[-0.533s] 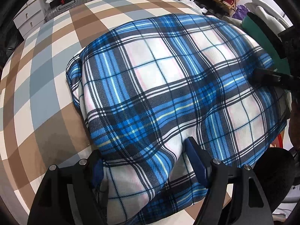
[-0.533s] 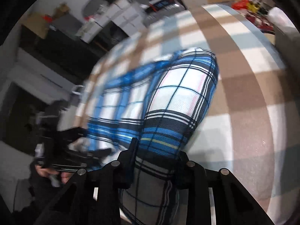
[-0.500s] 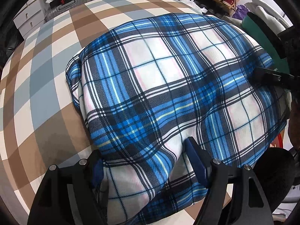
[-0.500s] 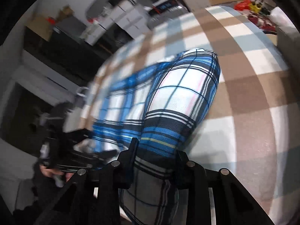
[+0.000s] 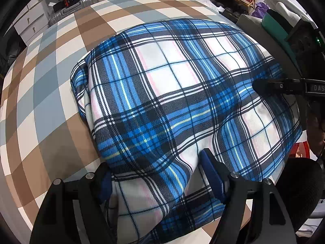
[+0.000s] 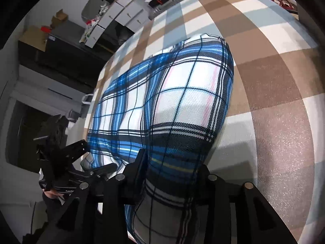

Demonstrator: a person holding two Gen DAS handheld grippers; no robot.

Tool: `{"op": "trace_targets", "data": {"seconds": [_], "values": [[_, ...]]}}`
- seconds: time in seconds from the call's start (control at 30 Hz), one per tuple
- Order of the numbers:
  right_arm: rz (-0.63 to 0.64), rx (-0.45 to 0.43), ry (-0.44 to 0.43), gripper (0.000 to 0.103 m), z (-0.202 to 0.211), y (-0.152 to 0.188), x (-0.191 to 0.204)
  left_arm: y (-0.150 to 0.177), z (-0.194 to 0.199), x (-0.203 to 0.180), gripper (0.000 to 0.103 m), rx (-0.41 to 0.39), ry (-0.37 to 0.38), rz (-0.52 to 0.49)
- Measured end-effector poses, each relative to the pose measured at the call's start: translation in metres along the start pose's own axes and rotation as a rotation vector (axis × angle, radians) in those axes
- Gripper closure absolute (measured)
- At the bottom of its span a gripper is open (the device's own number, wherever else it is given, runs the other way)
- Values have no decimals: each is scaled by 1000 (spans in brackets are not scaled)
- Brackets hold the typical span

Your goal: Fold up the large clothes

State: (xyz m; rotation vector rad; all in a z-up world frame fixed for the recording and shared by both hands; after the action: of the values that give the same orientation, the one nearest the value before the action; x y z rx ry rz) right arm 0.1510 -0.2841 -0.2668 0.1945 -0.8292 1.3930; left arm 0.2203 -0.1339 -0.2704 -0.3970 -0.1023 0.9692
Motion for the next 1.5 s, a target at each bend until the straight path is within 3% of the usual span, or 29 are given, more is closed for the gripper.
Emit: {"op": "trace_targets", "data": {"seconds": [0.2,0.27,0.37,0.43,0.53,0.73,0.83,0.97,1.27,1.5], "values": [[24,-1,31,66,-1,2,-1,-1,1,1,31,-5,2,7],[46,-20,42,72,2,2,3,0,2,3,32,-8,7,15],[101,-58,60,78,11,1,14,0,6,8,38,-18,19,26],[134,-88,61,81,18,0,23,-1,9,8,47,-28,35,30],[181,-144,38,81,31,-4,39,1,12,12,51,-36,41,35],[119,-78,110,81,11,1,8,0,11,17,52,-36,45,43],[80,-96,68,82,17,-5,9,-4,13,13,63,-54,106,72],[149,-177,0,82,48,-16,47,-15,26,6,76,-101,228,102],[234,-263,12,82,113,-32,103,-47,59,-18,77,-231,334,122],[229,-352,-13,82,178,-48,128,-87,121,-52,77,-388,409,117]]}}
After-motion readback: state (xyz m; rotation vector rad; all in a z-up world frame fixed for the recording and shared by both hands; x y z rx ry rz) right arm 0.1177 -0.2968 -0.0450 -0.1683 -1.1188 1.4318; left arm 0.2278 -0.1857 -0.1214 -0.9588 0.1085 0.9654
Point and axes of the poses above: each gripper's, at about its wrist camera, not at the fingertips, and z roughly against the way its jaws point, x to its left, y to its underside, the point moved 10 cm from there along -z, roughly the way its jaws point, and after that the axes turned 3 degrees about -x, right-handed, at the moved point
